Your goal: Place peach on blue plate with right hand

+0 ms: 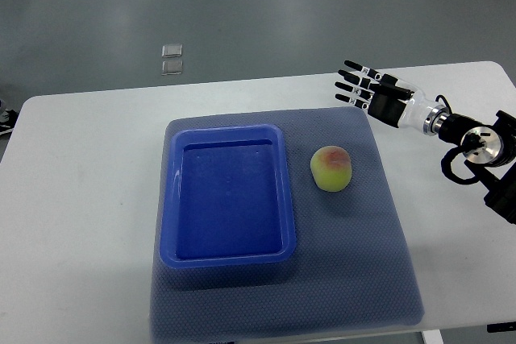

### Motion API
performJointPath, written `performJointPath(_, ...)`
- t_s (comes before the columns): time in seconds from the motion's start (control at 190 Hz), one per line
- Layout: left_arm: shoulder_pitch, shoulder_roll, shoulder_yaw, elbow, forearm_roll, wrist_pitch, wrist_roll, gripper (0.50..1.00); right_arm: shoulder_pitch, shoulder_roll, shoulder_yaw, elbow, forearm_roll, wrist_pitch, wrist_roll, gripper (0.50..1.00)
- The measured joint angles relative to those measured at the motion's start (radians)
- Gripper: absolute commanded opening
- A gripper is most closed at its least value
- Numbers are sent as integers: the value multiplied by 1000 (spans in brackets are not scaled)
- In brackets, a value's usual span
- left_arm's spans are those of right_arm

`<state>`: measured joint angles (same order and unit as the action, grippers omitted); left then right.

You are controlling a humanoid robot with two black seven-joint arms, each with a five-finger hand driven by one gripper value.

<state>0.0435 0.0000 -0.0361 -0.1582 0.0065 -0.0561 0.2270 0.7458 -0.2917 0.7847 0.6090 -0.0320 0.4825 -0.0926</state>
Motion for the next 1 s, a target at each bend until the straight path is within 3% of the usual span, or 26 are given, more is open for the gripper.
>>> performJointPath(0.496,-9,0,0,4,-2,7,-2,1000,-4,-16,-25,14,-39,18,-7,932)
performJointPath(0.85,-10,0,0,4,-2,5,-1,1000,35,-88,-39,136,-493,120,-4,930)
performJointPath(1.003,-10,0,0,4,-2,5,-1,1000,65,-130,-41,213,-687,128,-4,928)
